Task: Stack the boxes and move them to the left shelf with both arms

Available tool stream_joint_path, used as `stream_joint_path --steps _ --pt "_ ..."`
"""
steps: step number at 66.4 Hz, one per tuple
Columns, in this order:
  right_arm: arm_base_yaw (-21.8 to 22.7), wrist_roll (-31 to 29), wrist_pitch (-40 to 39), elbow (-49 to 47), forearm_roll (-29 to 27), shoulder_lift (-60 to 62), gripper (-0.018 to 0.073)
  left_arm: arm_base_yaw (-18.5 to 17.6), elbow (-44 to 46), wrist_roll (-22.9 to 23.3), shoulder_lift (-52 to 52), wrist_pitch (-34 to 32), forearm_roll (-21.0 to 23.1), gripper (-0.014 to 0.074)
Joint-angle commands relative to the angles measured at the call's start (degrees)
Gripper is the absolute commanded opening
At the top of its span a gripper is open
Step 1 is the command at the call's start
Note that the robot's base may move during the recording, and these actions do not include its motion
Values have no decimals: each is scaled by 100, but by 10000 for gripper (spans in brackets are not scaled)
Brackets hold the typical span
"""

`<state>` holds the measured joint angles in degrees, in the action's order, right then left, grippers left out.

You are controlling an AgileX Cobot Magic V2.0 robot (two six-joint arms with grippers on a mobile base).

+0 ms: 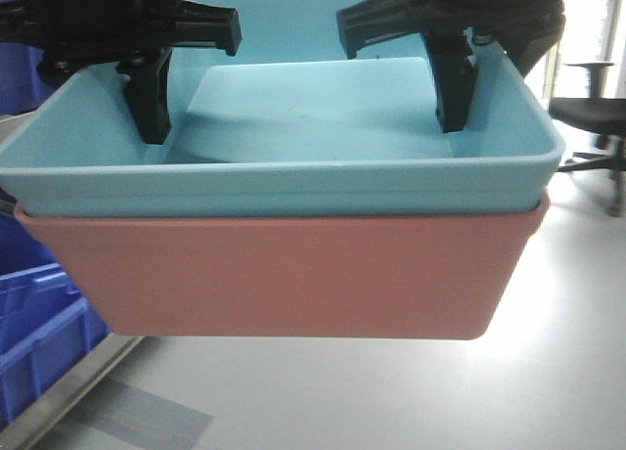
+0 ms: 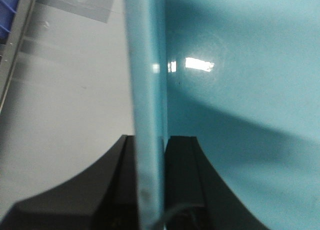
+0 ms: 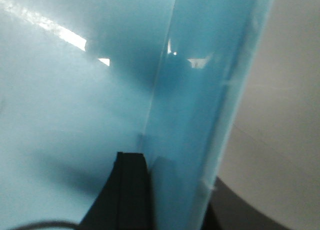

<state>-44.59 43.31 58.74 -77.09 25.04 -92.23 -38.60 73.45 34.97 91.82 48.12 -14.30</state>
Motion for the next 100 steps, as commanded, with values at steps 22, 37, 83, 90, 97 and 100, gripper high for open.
stream_joint_path --steps 22,37,83,90,97,100 --pt "-175 -94 -1209 -283 -227 255 56 -221 270 15 -275 -1081 478 -10" --pt "-175 -94 -1209 -283 -227 255 56 -221 270 15 -275 -1081 478 -10" --pt "-175 -94 -1209 -283 -227 255 56 -221 270 15 -275 -1081 478 -10" --pt "-175 -94 -1209 -283 -227 255 56 -221 270 15 -275 -1081 478 -10" --pt "-175 -94 -1209 -283 -227 255 56 -221 270 15 -275 -1081 478 -10" --pt "-175 -94 -1209 -283 -227 255 56 -221 270 15 -275 -1081 478 -10"
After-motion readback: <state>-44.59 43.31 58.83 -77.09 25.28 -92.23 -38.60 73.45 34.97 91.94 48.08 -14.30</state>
